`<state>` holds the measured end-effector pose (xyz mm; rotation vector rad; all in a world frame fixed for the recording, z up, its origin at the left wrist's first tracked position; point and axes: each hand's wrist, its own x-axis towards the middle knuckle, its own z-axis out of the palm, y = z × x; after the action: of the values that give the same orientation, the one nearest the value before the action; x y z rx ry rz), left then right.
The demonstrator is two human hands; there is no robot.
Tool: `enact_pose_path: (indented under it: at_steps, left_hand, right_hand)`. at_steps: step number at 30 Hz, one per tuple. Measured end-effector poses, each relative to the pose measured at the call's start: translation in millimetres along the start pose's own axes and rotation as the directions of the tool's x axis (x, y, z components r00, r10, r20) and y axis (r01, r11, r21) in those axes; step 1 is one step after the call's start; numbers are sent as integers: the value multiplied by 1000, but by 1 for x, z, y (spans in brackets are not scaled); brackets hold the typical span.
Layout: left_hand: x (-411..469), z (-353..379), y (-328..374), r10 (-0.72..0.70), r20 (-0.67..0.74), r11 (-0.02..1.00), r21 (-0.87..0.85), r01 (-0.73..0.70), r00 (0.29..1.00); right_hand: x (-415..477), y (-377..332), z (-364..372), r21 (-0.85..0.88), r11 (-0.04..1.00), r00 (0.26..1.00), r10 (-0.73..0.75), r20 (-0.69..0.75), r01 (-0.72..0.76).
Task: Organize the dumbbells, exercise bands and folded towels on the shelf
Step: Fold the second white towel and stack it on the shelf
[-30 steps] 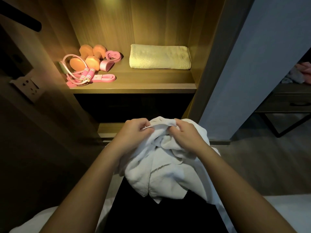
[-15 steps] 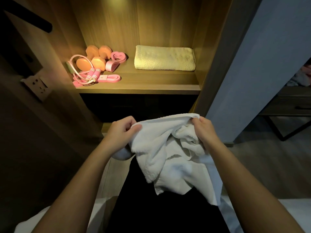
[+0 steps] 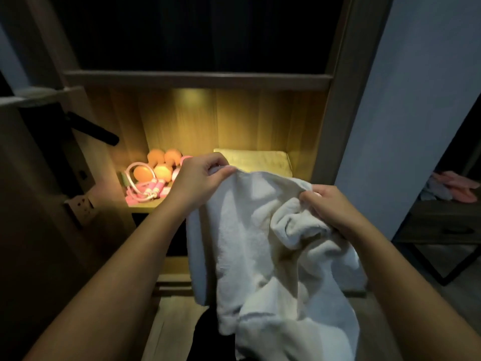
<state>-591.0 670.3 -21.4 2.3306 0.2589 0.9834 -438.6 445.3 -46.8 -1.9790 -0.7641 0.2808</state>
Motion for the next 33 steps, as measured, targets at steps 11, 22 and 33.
enact_pose_path:
  at_steps: [11, 22, 33]
  left_hand:
    - [38, -27, 81, 347, 185, 924, 100, -369, 919]
    - [2, -37, 21, -38, 310, 999, 3, 39, 950]
    - [-23, -51, -65, -419, 456, 901, 315, 298, 785]
  right_hand:
    - [-8, -91, 13, -20, 896, 878, -431, 206, 445]
    - [2, -74, 22, 156, 938, 950, -310, -27, 311]
    - [21, -54, 2, 208, 963, 981, -145, -132, 170]
